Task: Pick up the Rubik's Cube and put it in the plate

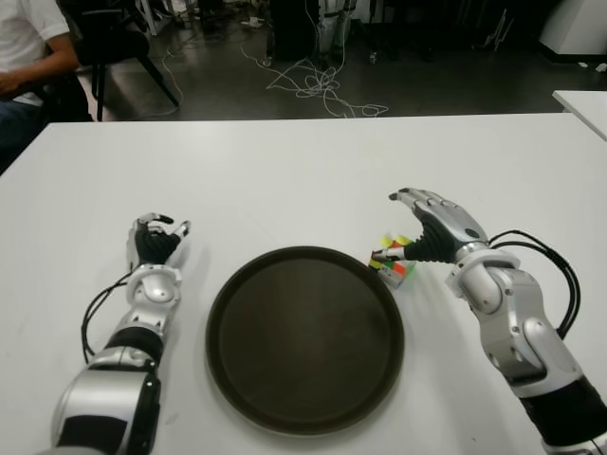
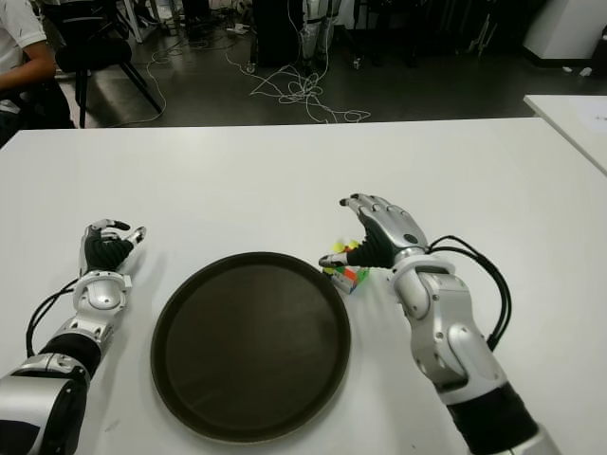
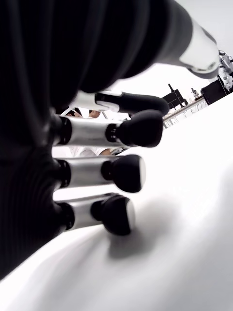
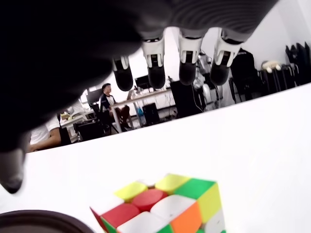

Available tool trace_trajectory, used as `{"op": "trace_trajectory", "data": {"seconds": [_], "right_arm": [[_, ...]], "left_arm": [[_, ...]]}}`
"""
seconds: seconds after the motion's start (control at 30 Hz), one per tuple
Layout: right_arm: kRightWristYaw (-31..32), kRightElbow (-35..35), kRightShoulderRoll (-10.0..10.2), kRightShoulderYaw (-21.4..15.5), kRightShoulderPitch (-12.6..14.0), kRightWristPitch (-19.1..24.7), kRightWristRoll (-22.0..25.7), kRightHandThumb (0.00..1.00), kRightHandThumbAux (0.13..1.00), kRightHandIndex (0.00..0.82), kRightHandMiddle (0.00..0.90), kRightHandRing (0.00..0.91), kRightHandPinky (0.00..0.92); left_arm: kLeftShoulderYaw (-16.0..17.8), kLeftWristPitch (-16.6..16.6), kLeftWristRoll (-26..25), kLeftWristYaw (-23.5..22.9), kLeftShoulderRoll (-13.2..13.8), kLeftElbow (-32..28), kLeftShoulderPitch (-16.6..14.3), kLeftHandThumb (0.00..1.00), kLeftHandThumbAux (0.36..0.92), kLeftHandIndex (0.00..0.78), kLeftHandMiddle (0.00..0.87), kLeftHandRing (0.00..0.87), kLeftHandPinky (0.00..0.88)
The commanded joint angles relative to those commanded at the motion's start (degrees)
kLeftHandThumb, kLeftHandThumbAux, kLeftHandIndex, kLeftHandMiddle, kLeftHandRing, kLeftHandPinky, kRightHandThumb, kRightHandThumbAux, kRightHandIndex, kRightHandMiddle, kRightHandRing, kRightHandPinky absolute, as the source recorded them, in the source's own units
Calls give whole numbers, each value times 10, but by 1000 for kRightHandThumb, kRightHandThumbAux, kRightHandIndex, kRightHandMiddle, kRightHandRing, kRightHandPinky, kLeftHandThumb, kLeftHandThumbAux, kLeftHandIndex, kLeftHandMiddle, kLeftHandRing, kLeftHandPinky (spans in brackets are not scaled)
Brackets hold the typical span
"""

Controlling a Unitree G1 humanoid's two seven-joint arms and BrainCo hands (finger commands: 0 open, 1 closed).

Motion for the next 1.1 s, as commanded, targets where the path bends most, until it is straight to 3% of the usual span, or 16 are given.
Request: {"op": "trace_trajectory", "data": {"seconds": [0.5,0.8,1.1], "right_arm": [[5,48,-14,18,-33,0,-12,6,565,0,31,108,227],[-5,77,-13,28,-44,-6,-19,35,577,0,21,99,207],[-6,80,-8,32,-38,1,-20,38,601,0,0,45,155]], "left_arm": [[2,-8,-4,-1,-2,-5,3,708,706,442,833,835,824],[3,-8,-5,-5,-2,-5,3,708,706,442,836,837,831],[1,-14,-2,-7,0,-4,5,709,706,442,841,841,829]]}}
